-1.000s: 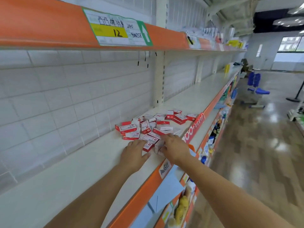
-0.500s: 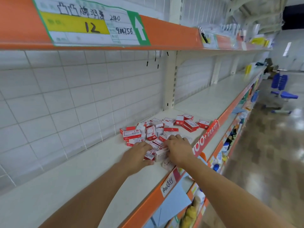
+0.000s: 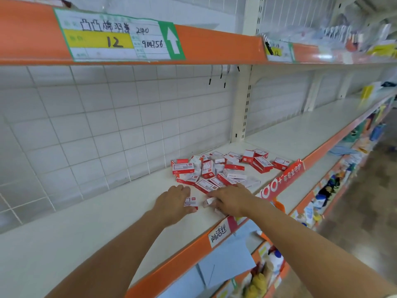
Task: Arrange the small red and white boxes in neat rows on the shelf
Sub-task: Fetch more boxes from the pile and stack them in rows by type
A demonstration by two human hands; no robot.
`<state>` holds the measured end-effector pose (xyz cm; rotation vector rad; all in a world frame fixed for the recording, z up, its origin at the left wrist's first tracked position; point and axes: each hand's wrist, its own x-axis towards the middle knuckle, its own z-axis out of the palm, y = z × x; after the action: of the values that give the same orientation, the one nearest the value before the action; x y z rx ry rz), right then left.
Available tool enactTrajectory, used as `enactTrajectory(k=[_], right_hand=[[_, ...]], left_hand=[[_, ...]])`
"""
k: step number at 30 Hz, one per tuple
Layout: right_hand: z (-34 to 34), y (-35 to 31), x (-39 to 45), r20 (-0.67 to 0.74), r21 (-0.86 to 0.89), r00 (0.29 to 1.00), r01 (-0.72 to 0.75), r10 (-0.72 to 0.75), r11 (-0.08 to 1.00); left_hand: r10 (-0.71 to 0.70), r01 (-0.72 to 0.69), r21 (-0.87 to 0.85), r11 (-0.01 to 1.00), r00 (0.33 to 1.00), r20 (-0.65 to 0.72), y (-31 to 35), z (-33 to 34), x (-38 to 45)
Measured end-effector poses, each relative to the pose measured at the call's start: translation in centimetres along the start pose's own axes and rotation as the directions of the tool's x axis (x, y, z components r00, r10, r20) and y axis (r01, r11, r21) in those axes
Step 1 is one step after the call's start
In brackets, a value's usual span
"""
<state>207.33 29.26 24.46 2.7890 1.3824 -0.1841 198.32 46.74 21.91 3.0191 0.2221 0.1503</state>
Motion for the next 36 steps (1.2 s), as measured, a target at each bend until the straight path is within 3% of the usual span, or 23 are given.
enactTrajectory(k=[7,12,20,26,36], right_hand=[[0.7,-2.4,0.1,-0.073,-0.142,0.99,0.108,-0.119,0.984],[1.6,-6.9,0.4,-0.194,0.048,0.95,0.259,-0.245,0.965],[1.8,-17.7,-0.1,-0.248,0.108,0.869,0.464,-0.428,0.879],[1.5,-26.9,-2.6,-0.28,0.095,0.781,0.601,-0.558,0.794],[3.7,-44.9,-10.7,-0.34,0.108,0.632,0.762,-0.697,0.639]], left_hand=[[-0.193,0.188,-0.077,0.979,0.978,-0.073,-1.3,-0.4,-4.5],[-0.379,0.359,-0.154,0.921,0.916,-0.133,-2.7,-1.1,-10.0],[-0.625,0.6,-0.179,0.78,0.76,-0.179,-5.5,-3.1,-21.3],[-0.722,0.698,-0.2,0.688,0.628,-0.29,-6.8,-5.1,-31.0],[-0.842,0.847,-0.159,0.508,0.45,-0.297,-9.2,-6.8,-53.2]])
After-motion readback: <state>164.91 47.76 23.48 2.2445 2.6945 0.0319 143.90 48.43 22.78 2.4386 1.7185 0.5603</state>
